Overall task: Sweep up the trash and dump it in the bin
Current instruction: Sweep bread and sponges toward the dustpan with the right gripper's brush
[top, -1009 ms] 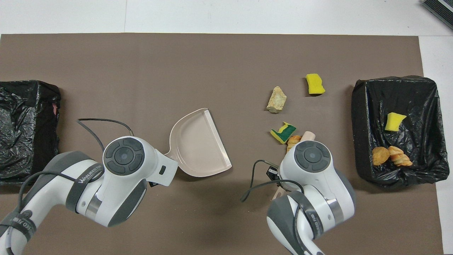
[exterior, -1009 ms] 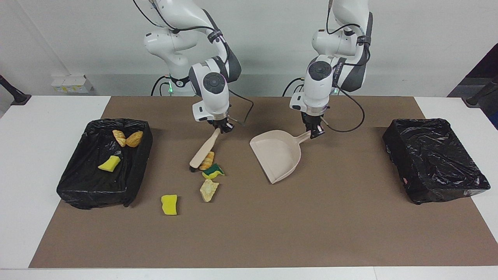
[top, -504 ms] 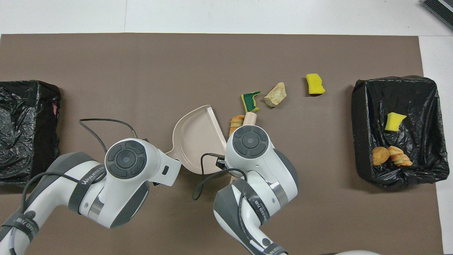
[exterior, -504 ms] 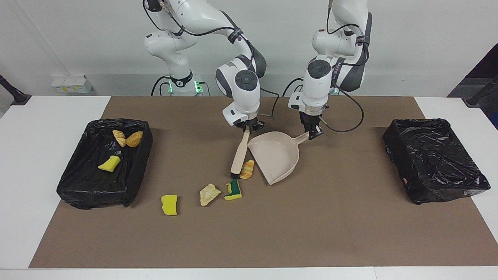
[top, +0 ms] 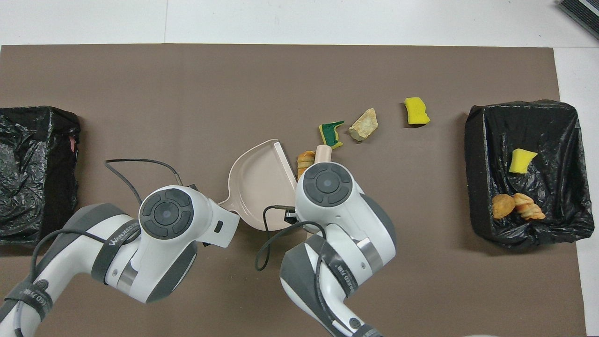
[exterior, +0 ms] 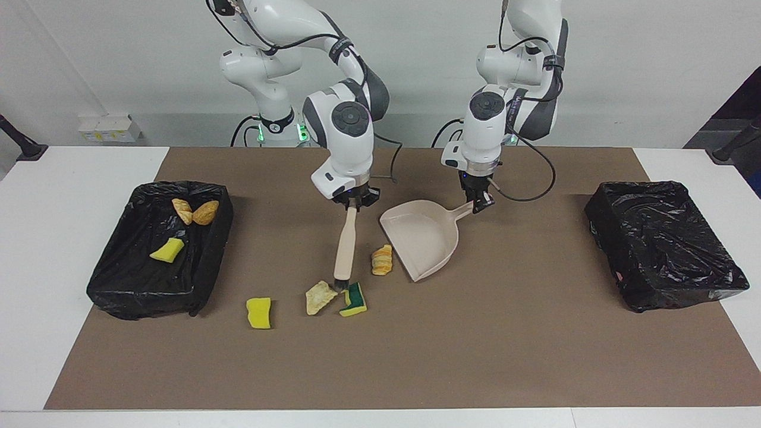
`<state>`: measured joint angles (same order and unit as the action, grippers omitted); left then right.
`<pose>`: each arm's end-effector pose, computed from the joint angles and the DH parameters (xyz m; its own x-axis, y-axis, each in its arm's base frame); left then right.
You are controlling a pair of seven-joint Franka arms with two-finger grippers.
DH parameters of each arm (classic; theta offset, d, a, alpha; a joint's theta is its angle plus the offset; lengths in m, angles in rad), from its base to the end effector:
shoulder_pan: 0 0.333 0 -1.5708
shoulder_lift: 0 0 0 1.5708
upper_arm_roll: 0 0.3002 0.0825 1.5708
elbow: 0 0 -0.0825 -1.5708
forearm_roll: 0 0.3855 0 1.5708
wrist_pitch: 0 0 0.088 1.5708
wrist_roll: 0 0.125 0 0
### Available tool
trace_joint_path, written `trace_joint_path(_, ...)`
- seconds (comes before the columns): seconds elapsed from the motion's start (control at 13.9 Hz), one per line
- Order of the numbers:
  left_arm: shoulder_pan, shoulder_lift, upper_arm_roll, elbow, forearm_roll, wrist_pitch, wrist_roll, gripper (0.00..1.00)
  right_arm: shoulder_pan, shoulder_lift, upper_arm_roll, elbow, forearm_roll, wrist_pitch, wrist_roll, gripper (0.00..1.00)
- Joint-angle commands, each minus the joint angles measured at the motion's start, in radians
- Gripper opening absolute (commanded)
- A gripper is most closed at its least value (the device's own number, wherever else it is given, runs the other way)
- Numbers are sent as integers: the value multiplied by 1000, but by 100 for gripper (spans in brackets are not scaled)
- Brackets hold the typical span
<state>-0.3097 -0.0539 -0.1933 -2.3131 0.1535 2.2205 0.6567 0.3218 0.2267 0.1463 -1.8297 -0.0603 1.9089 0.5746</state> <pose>0.4414 -0.2345 0.3277 0.3129 -0.9428 -0.1148 -0.9492 -0.3060 -0.0734 0.5357 0.2612 0.3648 0.9900 -0.0884 -0.1100 -0.0779 -0.9923 0.0958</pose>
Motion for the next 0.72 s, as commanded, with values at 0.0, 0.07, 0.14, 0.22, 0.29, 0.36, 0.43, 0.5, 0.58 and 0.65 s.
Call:
trace_joint_path(0.0, -14, -32, 18, -32, 52, 19, -23, 0, -100, 25, 10, 20, -52, -11, -148, 0)
trace_joint_path(0.07, -14, -32, 17, -32, 54, 21, -28, 0, -148, 28, 9, 20, -64, -8, -215, 0)
trace_joint_path(0.14, -14, -32, 17, -34, 54, 19, -29, 0, -189, 37, 9, 20, -110, -5, -293, 0)
trace_joint_path(0.22, -14, -32, 17, -34, 54, 19, -29, 0, -232, 55, 12, 21, -160, -2, -353, 0)
trace_joint_path(0.29, -14, -32, 17, -34, 54, 19, -29, 0, -280, 80, 12, 55, -192, 2, -395, 0)
trace_joint_path(0.36, -14, -32, 17, -34, 54, 21, -31, 0, -296, 117, 10, 122, -220, 4, -424, 0)
trace_joint_path(0.43, -11, -32, 15, -34, 54, 27, -38, 0, -302, 146, 10, 162, -263, -2, -435, 0)
trace_joint_path(0.5, -9, -32, 15, -34, 54, 25, -43, 0, -303, 179, 10, 200, -307, -5, -435, 0)
trace_joint_path(0.58, -11, -32, 15, -34, 54, 15, -45, 0, -313, 218, 9, 245, -341, -10, -437, 0)
trace_joint_path(0.65, -9, -32, 15, -32, 54, 7, -46, 0, -326, 241, 9, 259, -361, -10, -437, 0)
